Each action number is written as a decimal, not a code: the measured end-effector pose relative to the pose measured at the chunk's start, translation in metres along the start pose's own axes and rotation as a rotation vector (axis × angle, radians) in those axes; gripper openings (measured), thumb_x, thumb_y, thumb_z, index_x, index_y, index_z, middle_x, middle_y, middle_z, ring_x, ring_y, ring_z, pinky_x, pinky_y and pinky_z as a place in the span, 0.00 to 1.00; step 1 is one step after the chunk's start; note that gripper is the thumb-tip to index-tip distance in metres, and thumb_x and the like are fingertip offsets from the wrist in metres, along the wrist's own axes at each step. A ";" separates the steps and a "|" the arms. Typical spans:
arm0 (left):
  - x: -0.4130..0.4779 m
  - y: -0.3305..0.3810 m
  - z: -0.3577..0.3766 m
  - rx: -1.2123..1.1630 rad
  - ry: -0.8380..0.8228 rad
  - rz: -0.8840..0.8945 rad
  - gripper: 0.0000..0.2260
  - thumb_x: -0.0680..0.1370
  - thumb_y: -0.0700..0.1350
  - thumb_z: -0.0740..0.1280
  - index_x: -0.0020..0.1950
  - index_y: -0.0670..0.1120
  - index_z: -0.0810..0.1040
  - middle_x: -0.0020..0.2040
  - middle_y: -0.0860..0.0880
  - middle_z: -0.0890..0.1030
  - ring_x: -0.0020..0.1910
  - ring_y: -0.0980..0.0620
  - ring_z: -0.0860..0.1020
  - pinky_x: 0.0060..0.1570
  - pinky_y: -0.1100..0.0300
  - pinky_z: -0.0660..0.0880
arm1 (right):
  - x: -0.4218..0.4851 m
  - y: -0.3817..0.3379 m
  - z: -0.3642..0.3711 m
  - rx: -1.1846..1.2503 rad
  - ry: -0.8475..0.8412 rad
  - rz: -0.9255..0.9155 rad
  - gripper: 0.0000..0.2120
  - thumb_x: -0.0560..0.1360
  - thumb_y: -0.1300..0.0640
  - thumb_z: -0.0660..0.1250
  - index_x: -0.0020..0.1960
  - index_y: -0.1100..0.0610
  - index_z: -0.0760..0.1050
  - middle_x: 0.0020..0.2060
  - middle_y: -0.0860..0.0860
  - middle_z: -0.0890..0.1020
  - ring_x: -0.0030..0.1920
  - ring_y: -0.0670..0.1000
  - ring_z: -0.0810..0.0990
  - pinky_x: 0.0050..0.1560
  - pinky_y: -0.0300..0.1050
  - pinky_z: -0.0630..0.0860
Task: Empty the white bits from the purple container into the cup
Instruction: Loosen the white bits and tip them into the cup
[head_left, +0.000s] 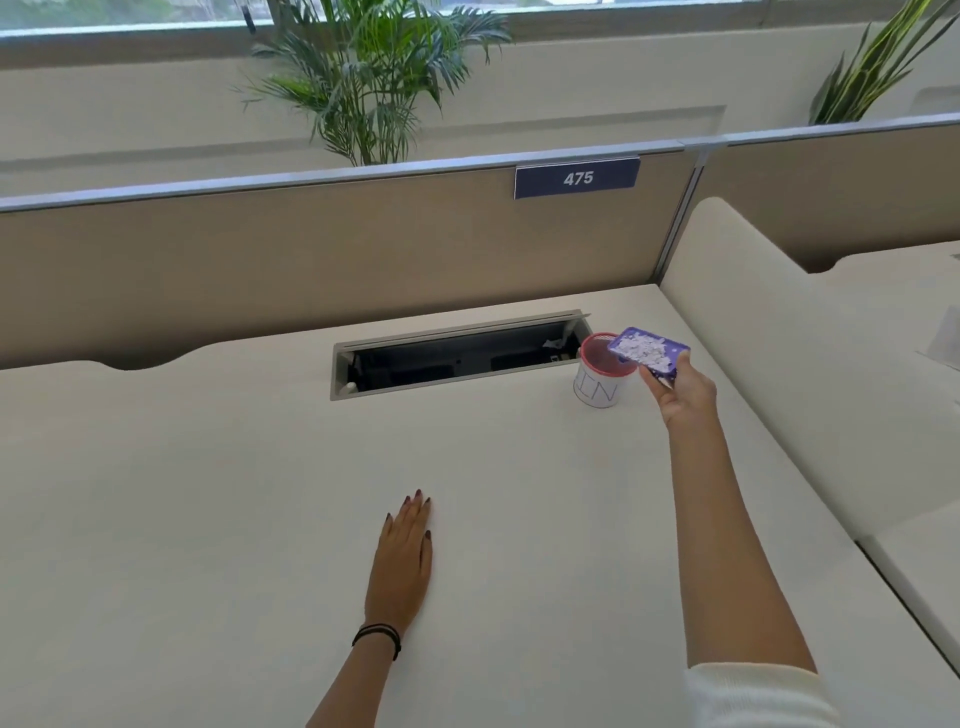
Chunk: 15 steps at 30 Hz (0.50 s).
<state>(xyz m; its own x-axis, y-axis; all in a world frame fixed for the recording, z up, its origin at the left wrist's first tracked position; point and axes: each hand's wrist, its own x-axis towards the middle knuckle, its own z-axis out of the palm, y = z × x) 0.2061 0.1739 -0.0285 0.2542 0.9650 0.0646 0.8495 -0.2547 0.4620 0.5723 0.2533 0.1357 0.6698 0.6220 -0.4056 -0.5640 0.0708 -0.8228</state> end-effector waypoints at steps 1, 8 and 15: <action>0.001 -0.001 0.000 0.005 0.002 0.001 0.22 0.82 0.40 0.54 0.76 0.46 0.59 0.77 0.54 0.56 0.76 0.56 0.54 0.70 0.72 0.34 | 0.004 0.000 0.003 -0.020 0.022 -0.002 0.12 0.79 0.57 0.60 0.54 0.66 0.72 0.62 0.64 0.76 0.52 0.57 0.77 0.54 0.52 0.78; 0.012 -0.008 0.001 0.029 -0.024 -0.001 0.22 0.82 0.42 0.53 0.77 0.47 0.57 0.77 0.52 0.57 0.76 0.57 0.53 0.76 0.57 0.47 | 0.019 0.003 0.021 -0.172 0.086 -0.058 0.10 0.79 0.58 0.62 0.46 0.66 0.72 0.51 0.63 0.77 0.55 0.61 0.78 0.54 0.54 0.79; 0.021 -0.012 0.000 0.047 -0.021 -0.006 0.22 0.82 0.42 0.53 0.77 0.47 0.57 0.77 0.53 0.57 0.76 0.57 0.53 0.76 0.55 0.46 | 0.022 0.004 0.028 -0.375 0.107 -0.147 0.15 0.77 0.58 0.65 0.57 0.69 0.73 0.57 0.65 0.78 0.47 0.57 0.79 0.48 0.51 0.80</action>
<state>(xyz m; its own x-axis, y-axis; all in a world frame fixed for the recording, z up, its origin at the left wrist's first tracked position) 0.2014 0.1975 -0.0323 0.2579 0.9652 0.0430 0.8720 -0.2517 0.4199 0.5714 0.2892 0.1344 0.7879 0.5401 -0.2957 -0.2568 -0.1482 -0.9550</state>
